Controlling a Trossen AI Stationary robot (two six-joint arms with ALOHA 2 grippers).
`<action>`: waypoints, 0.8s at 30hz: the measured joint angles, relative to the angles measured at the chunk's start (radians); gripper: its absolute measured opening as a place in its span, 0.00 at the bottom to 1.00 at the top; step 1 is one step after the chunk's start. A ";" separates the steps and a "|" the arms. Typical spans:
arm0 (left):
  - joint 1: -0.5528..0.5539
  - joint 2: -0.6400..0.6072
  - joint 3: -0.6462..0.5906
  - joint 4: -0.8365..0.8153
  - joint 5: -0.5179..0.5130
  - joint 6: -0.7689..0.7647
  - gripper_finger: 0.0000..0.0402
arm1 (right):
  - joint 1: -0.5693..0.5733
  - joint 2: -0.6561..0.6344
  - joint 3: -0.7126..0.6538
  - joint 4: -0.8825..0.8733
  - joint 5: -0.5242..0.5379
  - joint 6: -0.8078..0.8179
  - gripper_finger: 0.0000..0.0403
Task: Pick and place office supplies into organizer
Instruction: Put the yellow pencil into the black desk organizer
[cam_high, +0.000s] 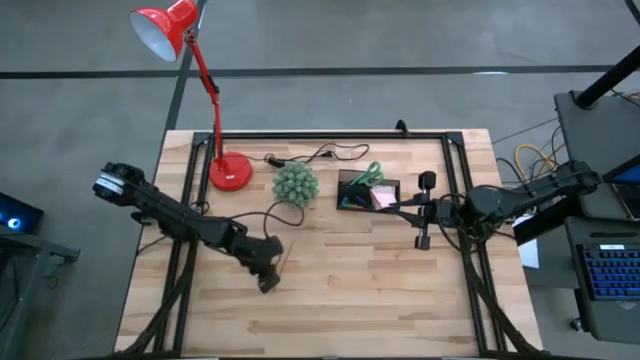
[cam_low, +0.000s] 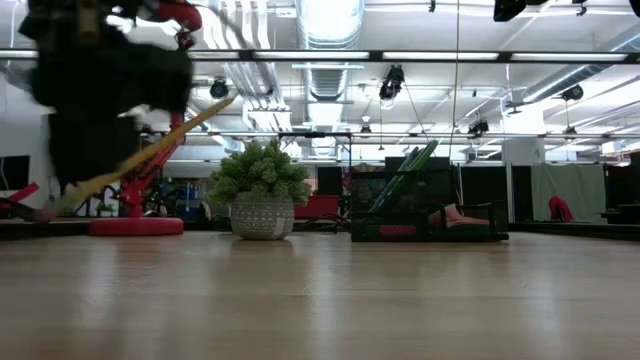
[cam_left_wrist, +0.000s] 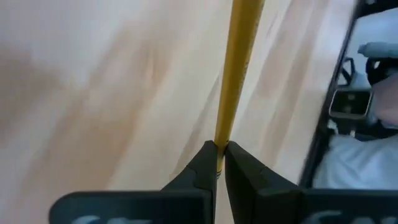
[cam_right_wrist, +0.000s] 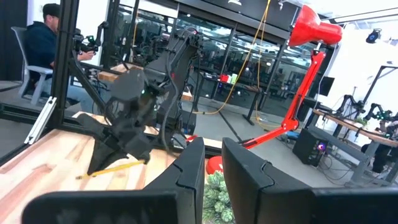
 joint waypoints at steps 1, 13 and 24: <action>0.008 0.005 0.016 0.003 -0.027 0.048 0.00 | 0.000 0.000 0.000 0.000 0.000 0.000 0.12; 0.193 0.148 0.233 0.100 -0.272 0.670 0.00 | 0.000 0.000 0.000 0.003 0.000 0.000 0.12; 0.417 0.272 0.379 0.264 -0.272 1.071 0.00 | 0.000 0.000 0.000 0.003 0.000 0.000 0.12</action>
